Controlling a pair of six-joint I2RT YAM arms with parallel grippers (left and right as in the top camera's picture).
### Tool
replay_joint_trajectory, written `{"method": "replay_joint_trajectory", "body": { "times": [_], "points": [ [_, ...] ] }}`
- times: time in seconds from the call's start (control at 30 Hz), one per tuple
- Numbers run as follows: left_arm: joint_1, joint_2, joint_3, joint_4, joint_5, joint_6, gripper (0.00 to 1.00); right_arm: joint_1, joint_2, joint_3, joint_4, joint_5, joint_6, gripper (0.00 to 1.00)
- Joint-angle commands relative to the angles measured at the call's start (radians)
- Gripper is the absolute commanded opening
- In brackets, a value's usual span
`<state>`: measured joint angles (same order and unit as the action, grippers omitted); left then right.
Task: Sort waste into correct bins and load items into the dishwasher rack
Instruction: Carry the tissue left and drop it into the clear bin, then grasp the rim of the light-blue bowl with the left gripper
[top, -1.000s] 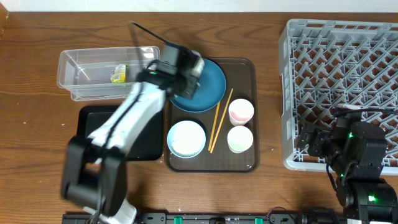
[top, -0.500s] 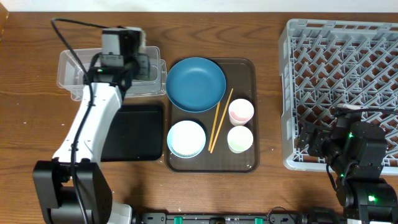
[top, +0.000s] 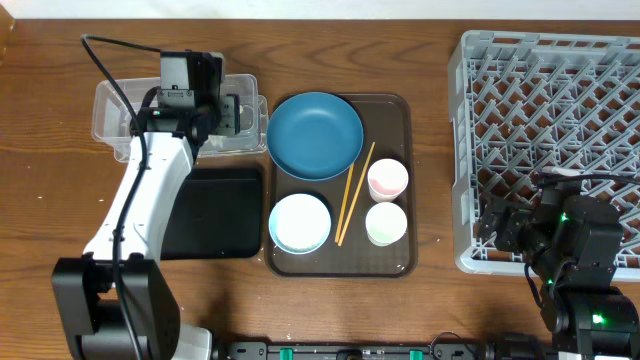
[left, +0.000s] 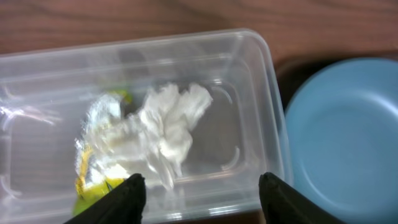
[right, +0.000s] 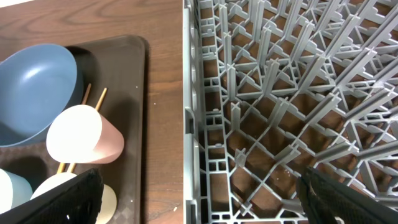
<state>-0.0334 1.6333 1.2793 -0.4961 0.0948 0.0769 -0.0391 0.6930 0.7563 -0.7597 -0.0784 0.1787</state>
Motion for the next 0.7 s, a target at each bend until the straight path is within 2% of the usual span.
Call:
{"method": "replay_joint_trajectory", "body": {
  "times": [0.0,0.17,0.43,0.6,0.67],
  "points": [
    [-0.005,-0.089,-0.004,-0.047,0.106,-0.04,0.65,0.013,-0.003,0.021,0.0,-0.005,0.008,0.99],
    [-0.024,-0.143,-0.004,-0.179,0.225,-0.138,0.65,0.013,-0.003,0.02,-0.001,-0.005,0.008,0.99],
    [-0.153,-0.142,-0.017,-0.419,0.234,-0.188,0.66,0.013,-0.003,0.02,-0.005,-0.005,0.008,0.99],
    [-0.3,-0.138,-0.04,-0.436,0.224,-0.204,0.66,0.013,-0.003,0.02,-0.009,-0.005,0.008,0.98],
    [-0.364,-0.133,-0.054,-0.426,0.169,-0.243,0.66,0.013,-0.003,0.02,-0.012,-0.005,0.008,0.98]
  ]
}}
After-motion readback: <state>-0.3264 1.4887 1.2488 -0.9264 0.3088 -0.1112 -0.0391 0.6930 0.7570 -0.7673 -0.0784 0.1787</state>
